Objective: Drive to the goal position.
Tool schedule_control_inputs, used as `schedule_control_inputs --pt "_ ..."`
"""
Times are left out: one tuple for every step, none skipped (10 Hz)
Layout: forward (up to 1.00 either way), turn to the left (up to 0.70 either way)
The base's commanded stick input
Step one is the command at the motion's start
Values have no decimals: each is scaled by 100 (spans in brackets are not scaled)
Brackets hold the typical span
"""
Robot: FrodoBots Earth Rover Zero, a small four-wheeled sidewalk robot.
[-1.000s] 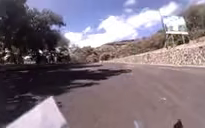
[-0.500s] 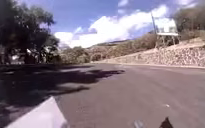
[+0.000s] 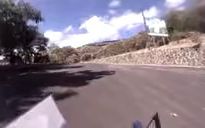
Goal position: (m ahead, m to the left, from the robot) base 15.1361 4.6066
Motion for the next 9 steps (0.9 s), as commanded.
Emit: schedule_control_inputs --pt "70 0" --pt "70 0" --pt "70 0" --pt "70 0" --pt "70 0" --pt "70 0" --pt "70 0" --pt "70 0" --pt "70 0"
